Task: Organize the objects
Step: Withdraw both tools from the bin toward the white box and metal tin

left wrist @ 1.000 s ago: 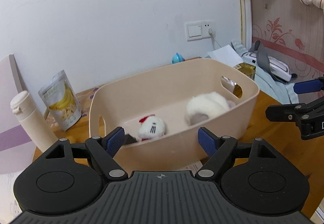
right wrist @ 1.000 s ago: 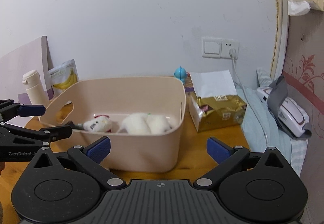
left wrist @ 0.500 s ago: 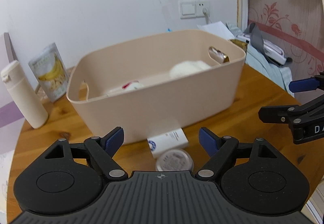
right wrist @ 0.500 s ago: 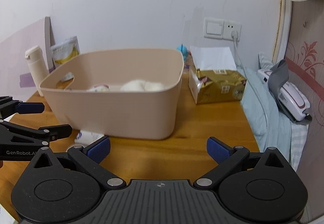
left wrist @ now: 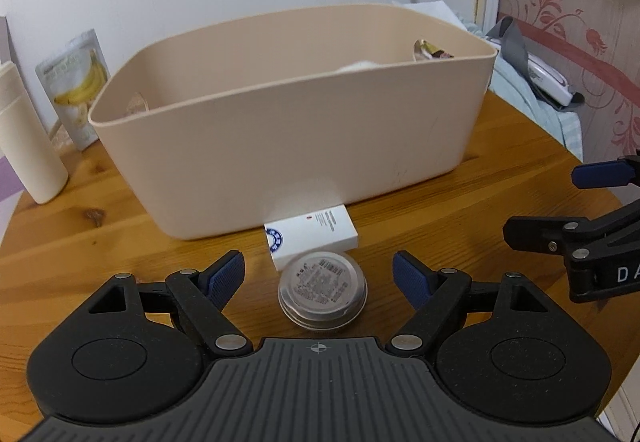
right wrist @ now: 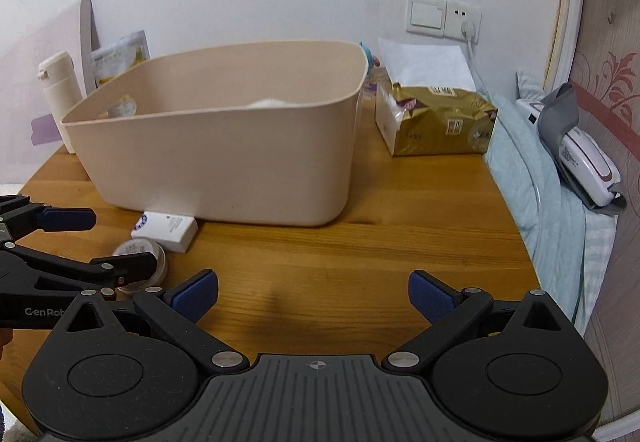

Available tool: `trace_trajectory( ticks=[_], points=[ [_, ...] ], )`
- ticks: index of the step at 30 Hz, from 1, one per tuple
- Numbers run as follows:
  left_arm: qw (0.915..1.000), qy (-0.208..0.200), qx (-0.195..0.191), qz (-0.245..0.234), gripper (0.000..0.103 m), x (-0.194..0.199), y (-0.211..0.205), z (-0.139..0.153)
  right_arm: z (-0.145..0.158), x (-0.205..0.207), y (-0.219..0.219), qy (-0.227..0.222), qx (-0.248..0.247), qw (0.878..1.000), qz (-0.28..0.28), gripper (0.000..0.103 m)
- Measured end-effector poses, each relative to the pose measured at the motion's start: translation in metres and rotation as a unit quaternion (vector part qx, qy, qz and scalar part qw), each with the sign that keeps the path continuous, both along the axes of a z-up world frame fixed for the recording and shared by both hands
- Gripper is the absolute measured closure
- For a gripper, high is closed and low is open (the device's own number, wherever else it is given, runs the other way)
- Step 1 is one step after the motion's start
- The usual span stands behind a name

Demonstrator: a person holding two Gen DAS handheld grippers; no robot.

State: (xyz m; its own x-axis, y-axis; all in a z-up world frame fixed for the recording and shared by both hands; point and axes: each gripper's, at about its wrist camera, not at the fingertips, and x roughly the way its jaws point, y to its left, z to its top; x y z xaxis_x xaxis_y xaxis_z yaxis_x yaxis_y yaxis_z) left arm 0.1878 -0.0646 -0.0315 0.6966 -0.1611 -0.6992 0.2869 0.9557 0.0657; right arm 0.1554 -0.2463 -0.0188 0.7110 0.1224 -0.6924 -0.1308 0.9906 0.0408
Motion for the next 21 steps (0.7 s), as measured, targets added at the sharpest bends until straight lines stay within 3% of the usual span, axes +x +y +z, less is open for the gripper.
trace_trajectory(
  ticks=[12, 21],
  points=[
    [0.9992, 0.027, -0.027, 0.012, 0.020, 0.012, 0.008, -0.021, -0.020, 0.006, 0.006, 0.026, -0.007, 1.000, -0.003, 0.000],
    [0.9992, 0.024, -0.021, 0.023, 0.020, 0.016, 0.026, -0.026, -0.033, 0.012, 0.022, 0.037, -0.002, 0.999, 0.007, 0.000]
  ],
)
